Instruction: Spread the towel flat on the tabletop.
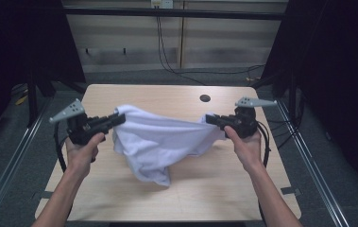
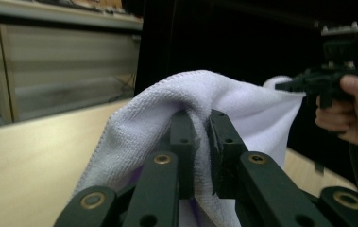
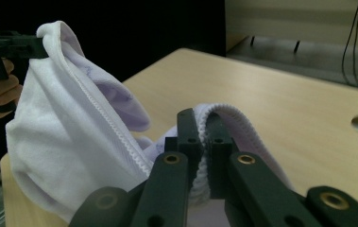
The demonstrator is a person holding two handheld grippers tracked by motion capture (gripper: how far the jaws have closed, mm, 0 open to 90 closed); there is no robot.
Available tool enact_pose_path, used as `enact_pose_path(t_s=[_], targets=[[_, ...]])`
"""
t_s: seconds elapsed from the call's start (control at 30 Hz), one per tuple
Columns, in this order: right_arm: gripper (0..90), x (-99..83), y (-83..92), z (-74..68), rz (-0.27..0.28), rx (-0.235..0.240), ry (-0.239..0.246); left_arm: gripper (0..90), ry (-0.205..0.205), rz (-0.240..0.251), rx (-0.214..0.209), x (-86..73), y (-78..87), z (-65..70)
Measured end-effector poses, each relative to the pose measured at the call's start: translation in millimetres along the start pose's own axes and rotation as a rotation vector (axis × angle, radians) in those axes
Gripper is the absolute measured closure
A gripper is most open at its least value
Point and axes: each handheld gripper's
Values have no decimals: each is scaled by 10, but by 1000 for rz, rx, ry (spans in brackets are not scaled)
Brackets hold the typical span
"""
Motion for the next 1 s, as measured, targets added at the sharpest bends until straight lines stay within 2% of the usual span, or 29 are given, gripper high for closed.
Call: enact_pose_path(t_s=[0.03, 0.07, 0.13, 0.17, 0.2, 0.23, 0.33, 0.37, 0.4, 0.43, 0.5, 0.53, 0.57, 0.6, 0.63, 0.67, 0.7, 0.73, 0.77, 0.8, 0.83, 0.87, 0.9, 0.93, 0.97, 1.0], targets=[[878, 71, -4, 0, 7, -9, 6, 822, -24, 7, 26, 95, -15, 0], [878, 240, -29, 34, 21, -17, 11, 822, -39, 16, 36, 232, -28, -21], [878, 388, -63, 103, 26, -36, 10, 822, -48, 27, 52, 371, -44, -41], [878, 388, -63, 103, 26, -36, 10, 822, -48, 27, 52, 371, -44, -41], [878, 533, -92, 186, 41, -54, 6, 822, -65, 36, 72, 544, -92, -48], [878, 533, -92, 186, 41, -54, 6, 822, -65, 36, 72, 544, -92, -48], [878, 840, -149, 316, 65, -93, 22, 822, -103, 39, 117, 852, -169, -58], [878, 840, -149, 316, 65, -93, 22, 822, -103, 39, 117, 852, -169, -58], [878, 895, -163, 330, 63, -108, 29, 822, -113, 63, 135, 970, -173, -45], [878, 1003, -190, 351, 71, -125, 45, 822, -107, 83, 129, 1025, -171, -35], [879, 1194, -209, 400, 119, -159, 84, 822, -117, 115, 125, 1160, -140, 22], [879, 1264, -199, 409, 143, -187, 107, 822, -152, 125, 117, 1234, -107, 127], [879, 1324, -176, 411, 171, -202, 123, 822, -167, 126, 116, 1229, -80, 186], [879, 1347, -136, 411, 208, -188, 125, 822, -167, 126, 116, 1229, -80, 186], [879, 1347, -136, 411, 208, -188, 125, 822, -185, 123, 104, 1200, -43, 232], [879, 1330, -98, 400, 237, -162, 119, 822, -201, 115, 89, 1131, 4, 269], [879, 1146, -54, 357, 227, -122, 126, 822, -210, 98, 62, 967, 47, 299], [879, 1046, -55, 339, 204, -119, 132, 822, -200, 73, 44, 848, 54, 303], [879, 892, -62, 320, 168, -115, 131, 821, -200, 73, 44, 848, 54, 303], [879, 709, -69, 313, 137, -92, 109, 821, -180, 21, 18, 552, 40, 308], [879, 709, -69, 313, 137, -92, 109, 820, -180, 21, 18, 552, 40, 308], [879, 510, -76, 307, 109, -77, 87, 820, -169, -26, 0, 351, 38, 307], [879, 51, -82, 296, 63, -39, 15, 819, -155, -54, -16, 193, 31, 308], [879, -101, -81, 291, 57, -17, -13, 818, -123, -103, -39, -50, 23, 314], [879, -289, -93, 275, 30, 6, -44, 817, -123, -103, -39, -50, 23, 314], [879, -462, -105, 241, -11, 1, -51, 815, -91, -162, -60, -314, 34, 336]])
Point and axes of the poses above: each handheld gripper's, and its own axes: y roughly backward along the jaws, x roughly out of its top, z roughly to its right, and after that the axes turned 8 degrees about y, right-handed
